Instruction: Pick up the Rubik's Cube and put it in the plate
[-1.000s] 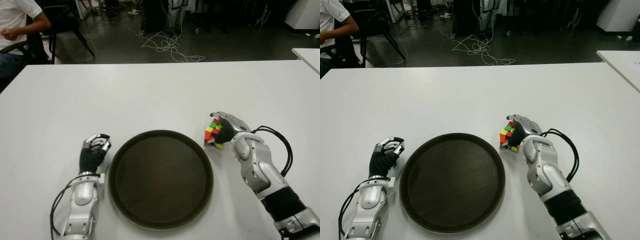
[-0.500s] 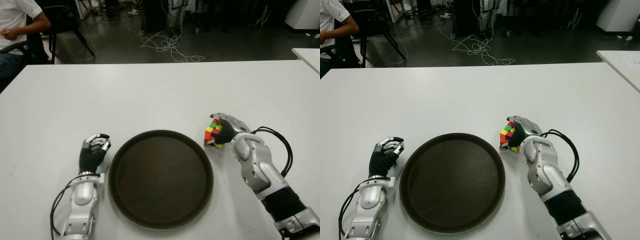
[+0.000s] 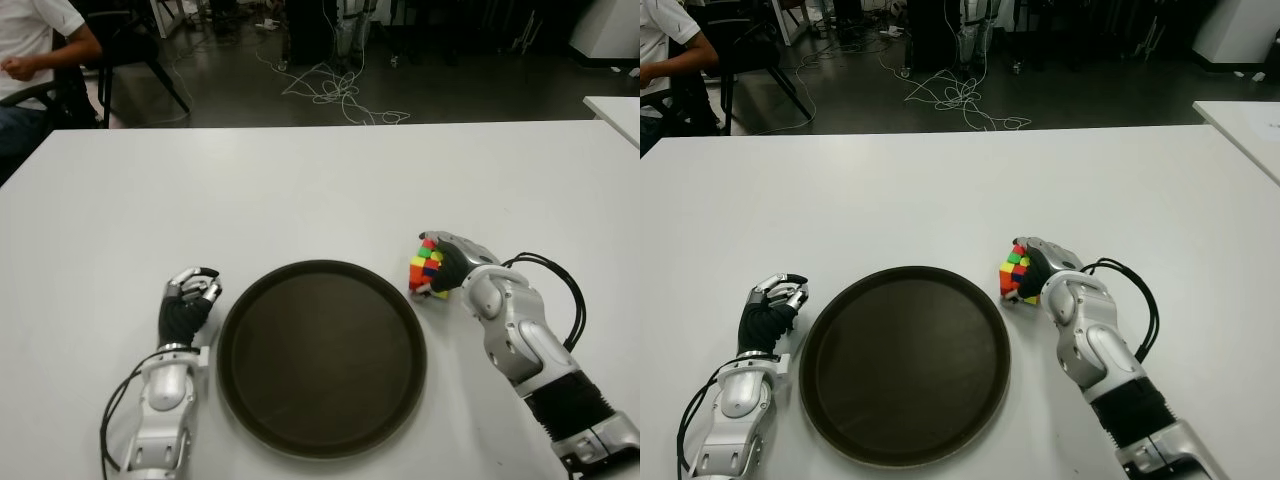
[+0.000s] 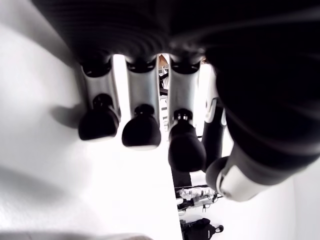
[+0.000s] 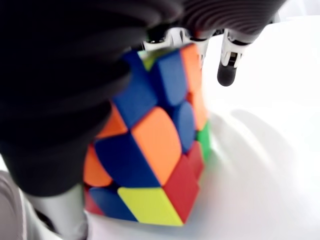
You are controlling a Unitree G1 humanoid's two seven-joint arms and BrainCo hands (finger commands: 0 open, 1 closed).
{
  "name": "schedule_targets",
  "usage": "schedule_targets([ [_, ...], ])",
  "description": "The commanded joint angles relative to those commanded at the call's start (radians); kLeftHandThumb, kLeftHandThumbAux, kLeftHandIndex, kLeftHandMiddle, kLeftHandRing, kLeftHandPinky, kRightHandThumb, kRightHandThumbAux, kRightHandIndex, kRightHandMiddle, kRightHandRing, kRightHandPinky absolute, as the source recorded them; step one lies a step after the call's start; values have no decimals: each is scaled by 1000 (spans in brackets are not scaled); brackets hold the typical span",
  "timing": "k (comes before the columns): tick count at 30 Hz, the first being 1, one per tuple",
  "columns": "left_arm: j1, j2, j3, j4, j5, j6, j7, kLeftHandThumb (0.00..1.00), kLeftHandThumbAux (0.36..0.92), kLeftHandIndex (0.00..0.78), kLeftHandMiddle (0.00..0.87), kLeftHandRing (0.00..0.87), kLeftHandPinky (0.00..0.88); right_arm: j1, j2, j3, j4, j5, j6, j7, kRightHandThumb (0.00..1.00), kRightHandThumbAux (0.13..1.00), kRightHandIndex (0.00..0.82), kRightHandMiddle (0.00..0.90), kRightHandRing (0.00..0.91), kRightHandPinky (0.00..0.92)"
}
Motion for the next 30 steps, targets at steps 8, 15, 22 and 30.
schedule_targets([
  [8,2,2,-4,-3,7,-5,1,713,704,444,812,826,804,-24,-22,28,6,-7,16,82,0,846,78,131,117,31],
  [15,-4,4,-1,14,7,-15,2,712,704,444,815,828,805,-36,-40,44,7,-7,10,124,0,836,77,125,111,23],
  [22,-8,-1,4,24,1,-21,6,712,704,444,818,830,809,-44,-48,51,6,-8,15,141,0,843,64,120,99,12],
  [30,-4,-10,10,12,-7,-12,9,712,704,445,818,830,810,-38,-45,47,-12,-7,23,137,0,836,60,114,94,12],
])
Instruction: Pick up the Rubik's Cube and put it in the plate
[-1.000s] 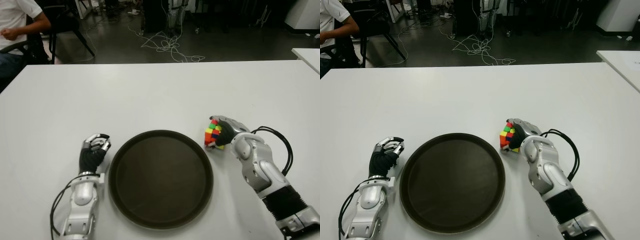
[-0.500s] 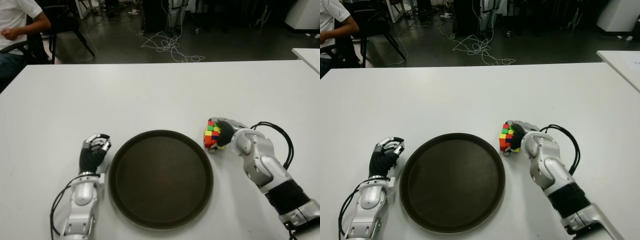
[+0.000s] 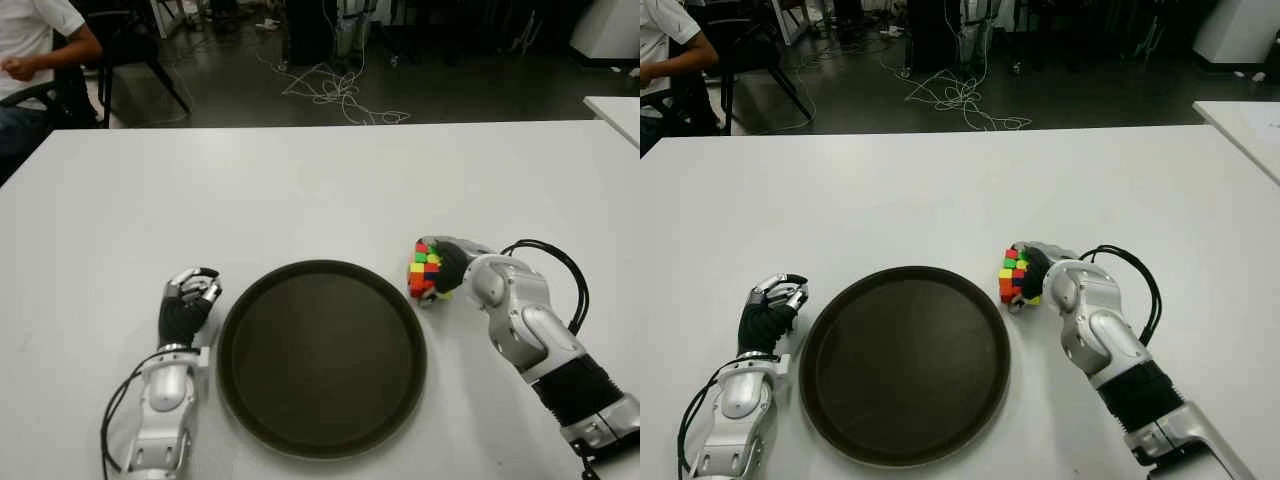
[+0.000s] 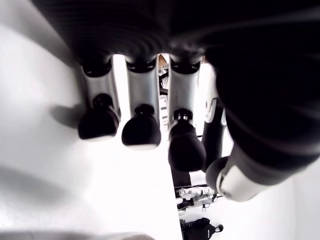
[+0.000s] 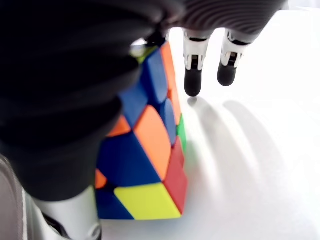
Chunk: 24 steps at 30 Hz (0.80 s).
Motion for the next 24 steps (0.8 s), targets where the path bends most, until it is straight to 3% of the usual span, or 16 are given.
schedule_targets([
  [11,7,3,-8,-21,6,19,-6,712,704,444,814,827,802,10,1,-13,-9,12,-18,-23,0,841,58,116,95,8],
  [19,13,3,-10,-35,9,28,-4,712,704,444,817,829,807,11,19,-21,-12,5,23,-36,0,837,64,128,111,9],
  [24,13,2,-11,-38,10,39,-2,712,704,443,817,830,810,30,35,-40,-17,10,7,-123,0,824,96,162,147,50],
])
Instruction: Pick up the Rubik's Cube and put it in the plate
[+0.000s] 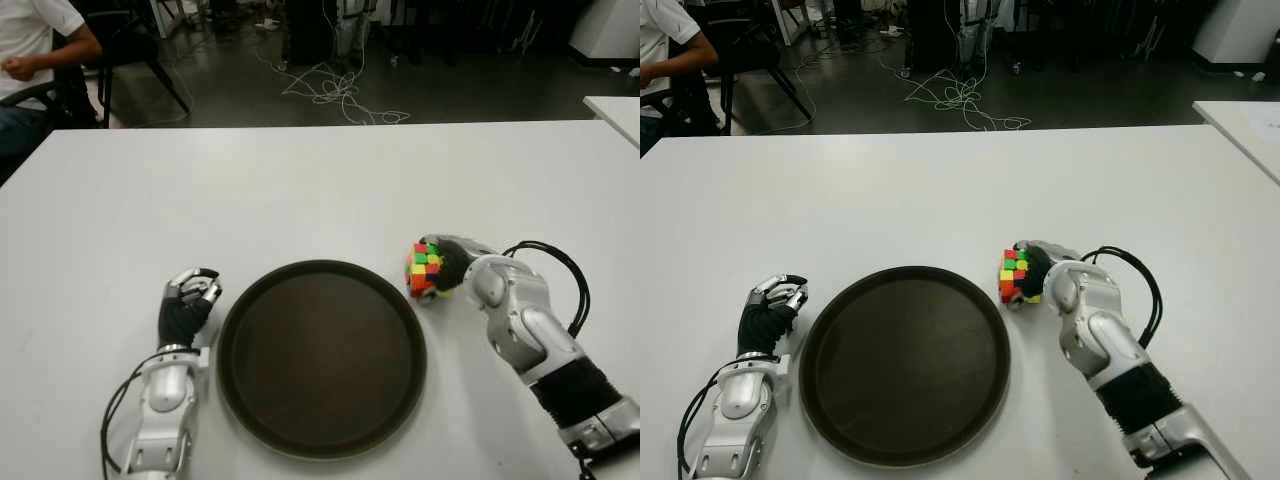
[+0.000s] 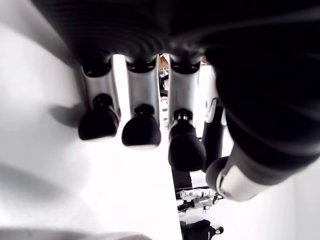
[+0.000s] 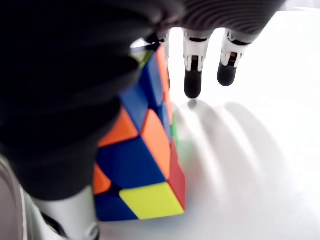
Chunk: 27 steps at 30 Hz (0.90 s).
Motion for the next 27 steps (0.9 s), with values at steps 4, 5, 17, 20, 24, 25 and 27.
schedule_targets([
  [4,-3,2,0,2,4,11,2,711,704,443,817,831,811,21,13,-30,24,17,-54,-114,0,821,185,224,221,166],
  [5,-3,3,1,2,4,13,3,711,704,443,816,831,811,25,16,-36,34,21,-68,-139,0,818,231,250,249,214],
  [17,-8,3,7,19,-7,-10,-5,711,704,444,815,831,811,48,74,-115,85,99,-168,-345,213,842,553,677,686,694],
  [20,-8,2,8,23,-9,-18,-4,711,705,444,814,831,810,50,79,-124,92,112,-183,-364,250,841,577,717,725,729],
  [24,-10,1,9,28,-11,-21,-4,711,705,443,809,826,805,52,84,-133,99,130,-201,-382,288,844,599,746,759,761],
  [25,-10,1,9,28,-11,-21,-3,711,705,443,808,825,804,53,84,-134,100,133,-204,-383,285,846,601,748,762,763],
  [27,-11,1,9,28,-12,-21,-3,711,705,443,806,824,805,53,85,-137,102,137,-209,-385,274,853,607,755,769,766],
])
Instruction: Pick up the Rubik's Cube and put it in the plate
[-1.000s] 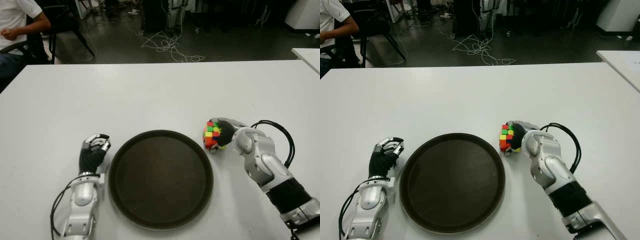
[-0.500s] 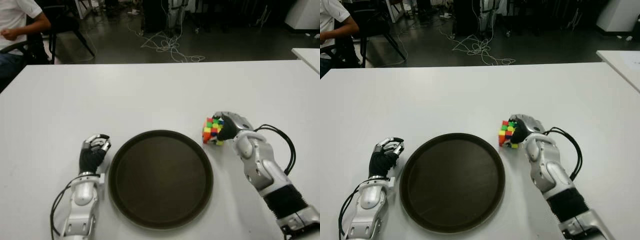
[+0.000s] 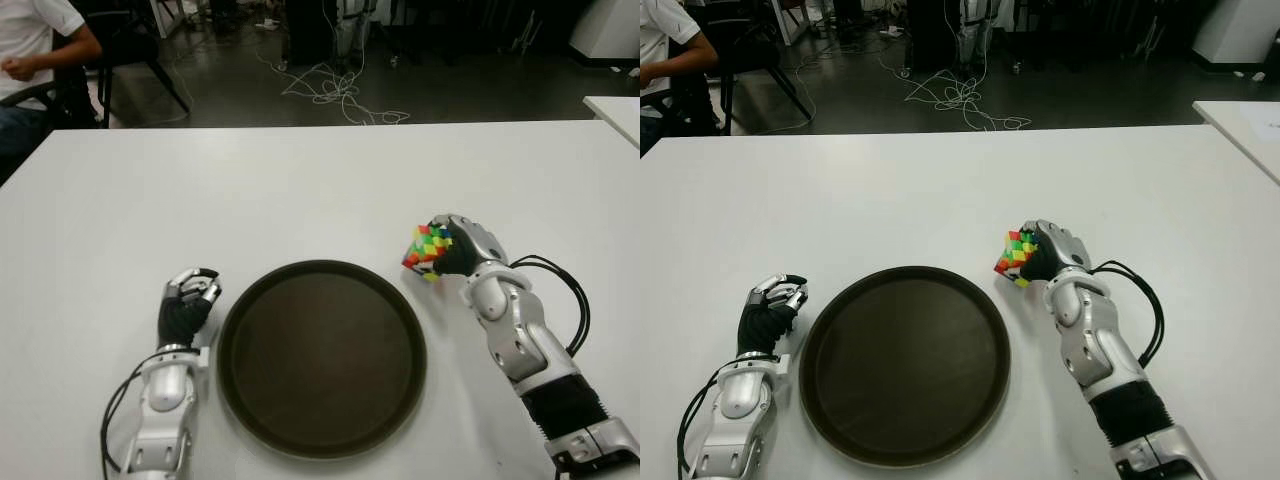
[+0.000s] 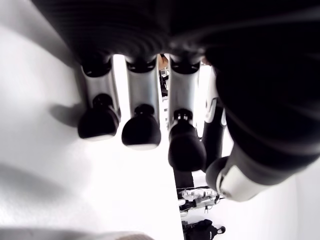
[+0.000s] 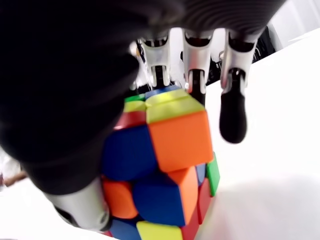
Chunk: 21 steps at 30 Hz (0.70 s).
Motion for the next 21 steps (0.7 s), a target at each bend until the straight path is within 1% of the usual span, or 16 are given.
schedule_targets([
  [8,-1,2,-2,3,-3,-7,-4,711,706,443,810,828,809,-2,0,-5,9,20,-11,-3,250,869,617,761,770,759],
  [18,1,-5,-1,-5,-5,0,4,710,705,443,815,831,812,-10,-1,-5,33,19,-27,-21,182,876,634,761,777,771],
  [21,2,-8,0,-9,-6,3,7,710,705,443,814,831,811,-11,-1,-5,40,18,-37,-33,138,882,641,763,780,770],
])
